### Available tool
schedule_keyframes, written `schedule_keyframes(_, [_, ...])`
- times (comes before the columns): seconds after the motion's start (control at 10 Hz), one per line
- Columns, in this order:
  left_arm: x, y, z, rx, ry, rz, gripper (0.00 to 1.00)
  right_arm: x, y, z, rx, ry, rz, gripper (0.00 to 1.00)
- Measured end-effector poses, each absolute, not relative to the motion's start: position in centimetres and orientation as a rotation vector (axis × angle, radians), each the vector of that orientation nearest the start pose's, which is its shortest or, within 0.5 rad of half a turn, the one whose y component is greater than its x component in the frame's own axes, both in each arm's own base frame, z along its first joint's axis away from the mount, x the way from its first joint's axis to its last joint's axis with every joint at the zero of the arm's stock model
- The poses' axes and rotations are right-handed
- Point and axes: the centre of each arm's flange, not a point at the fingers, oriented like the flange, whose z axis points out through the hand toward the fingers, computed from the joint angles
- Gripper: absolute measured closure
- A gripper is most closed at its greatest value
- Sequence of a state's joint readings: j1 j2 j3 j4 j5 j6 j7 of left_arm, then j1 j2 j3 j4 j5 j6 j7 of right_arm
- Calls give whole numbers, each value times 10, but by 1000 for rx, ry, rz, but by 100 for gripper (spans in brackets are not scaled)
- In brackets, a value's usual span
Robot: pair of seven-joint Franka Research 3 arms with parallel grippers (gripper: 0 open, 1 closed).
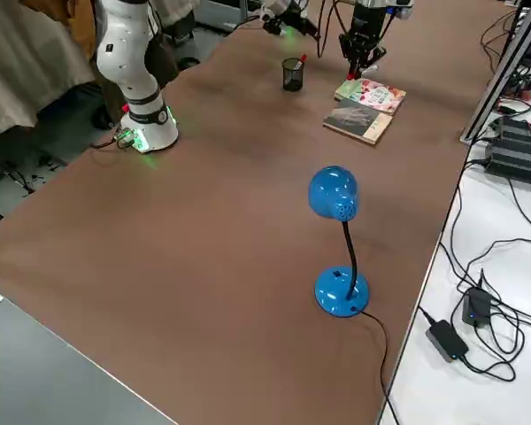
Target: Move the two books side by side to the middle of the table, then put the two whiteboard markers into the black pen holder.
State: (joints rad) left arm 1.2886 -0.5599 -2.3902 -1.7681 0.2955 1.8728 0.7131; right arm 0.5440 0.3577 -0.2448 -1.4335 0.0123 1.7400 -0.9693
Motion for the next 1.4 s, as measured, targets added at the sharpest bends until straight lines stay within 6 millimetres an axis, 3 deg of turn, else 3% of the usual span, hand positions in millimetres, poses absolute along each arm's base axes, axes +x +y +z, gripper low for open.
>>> schedule_keyframes(0.2, [320, -523, 351, -1584, 1968, 276, 0, 611, 246, 491, -2608, -1935, 156, 83])
schedule_keyframes(0.5, [390, -446, 423, -1959, 1869, 310, 0, 563, 321, 503, -2690, -2001, 252, 83])
schedule_keyframes(0.6, [411, -415, 443, -2067, 1822, 324, 0, 555, 327, 509, -2694, -2008, 254, 83])
schedule_keyframes(0.8, [445, -355, 472, -2237, 1721, 343, 0, 549, 321, 519, -2695, -1993, 295, 83])
schedule_keyframes(0.9, [461, -325, 485, -2318, 1654, 338, 0, 538, 328, 519, -2692, -1995, 347, 83])
schedule_keyframes(1.0, [477, -293, 499, -2402, 1567, 324, 0, 520, 348, 519, -2715, -2033, 402, 83])
schedule_keyframes(1.1, [492, -261, 514, -2484, 1467, 306, 0, 489, 382, 519, -2761, -2090, 442, 83])
schedule_keyframes(1.3, [510, -209, 537, -2618, 1267, 281, 0, 402, 458, 512, -2856, -2154, 489, 83])
schedule_keyframes(1.4, [515, -184, 548, -2682, 1134, 285, 0, 361, 485, 506, -2895, -2187, 511, 83])
